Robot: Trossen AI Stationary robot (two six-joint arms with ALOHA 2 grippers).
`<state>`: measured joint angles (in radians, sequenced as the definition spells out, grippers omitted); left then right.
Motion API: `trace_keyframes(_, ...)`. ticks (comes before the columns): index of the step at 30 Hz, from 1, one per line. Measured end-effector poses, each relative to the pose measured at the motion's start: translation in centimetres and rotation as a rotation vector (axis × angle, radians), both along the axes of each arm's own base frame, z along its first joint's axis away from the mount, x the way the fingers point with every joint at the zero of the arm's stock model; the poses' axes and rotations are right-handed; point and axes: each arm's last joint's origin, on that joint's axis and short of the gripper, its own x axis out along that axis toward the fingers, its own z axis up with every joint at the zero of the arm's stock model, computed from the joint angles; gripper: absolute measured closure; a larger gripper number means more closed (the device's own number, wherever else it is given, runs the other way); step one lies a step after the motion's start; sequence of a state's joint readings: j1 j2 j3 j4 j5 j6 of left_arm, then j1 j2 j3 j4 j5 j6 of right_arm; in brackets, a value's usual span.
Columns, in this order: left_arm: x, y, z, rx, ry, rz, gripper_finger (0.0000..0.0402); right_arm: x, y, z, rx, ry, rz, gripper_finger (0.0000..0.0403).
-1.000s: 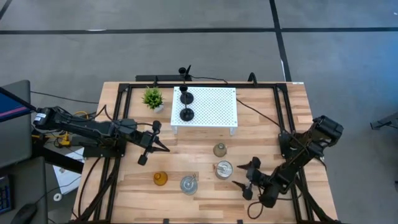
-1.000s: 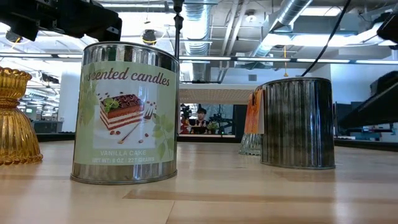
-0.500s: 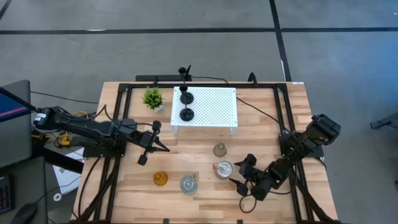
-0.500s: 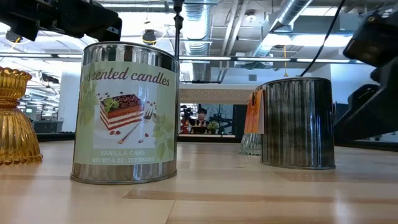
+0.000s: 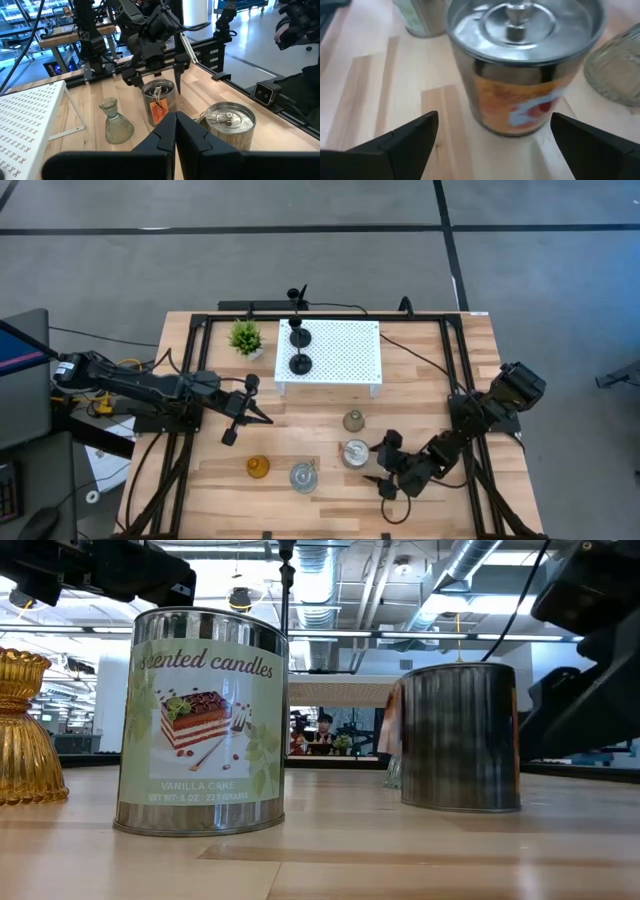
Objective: Pick & Place candle stick holders
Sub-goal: Put the right silver scented candle can on the shelf
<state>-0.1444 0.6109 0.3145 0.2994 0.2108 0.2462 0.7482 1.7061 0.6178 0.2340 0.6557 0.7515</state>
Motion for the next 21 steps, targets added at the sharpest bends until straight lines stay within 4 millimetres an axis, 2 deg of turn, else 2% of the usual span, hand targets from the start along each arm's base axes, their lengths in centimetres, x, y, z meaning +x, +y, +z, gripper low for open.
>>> trace_keyframes(9, 0.0, 0.0, -0.1, -0.046, 0.025, -0.001, 0.0394, 1.1, -1.5, 0.0, -0.021, -0.008, -0.072, 0.0026)
trace_keyframes(21, 0.0, 0.0, -0.1, -0.049, 0.031, -0.001, 0.0394, 2.2, -1.6, 0.7, -0.035, -0.056, 0.021, 0.0026)
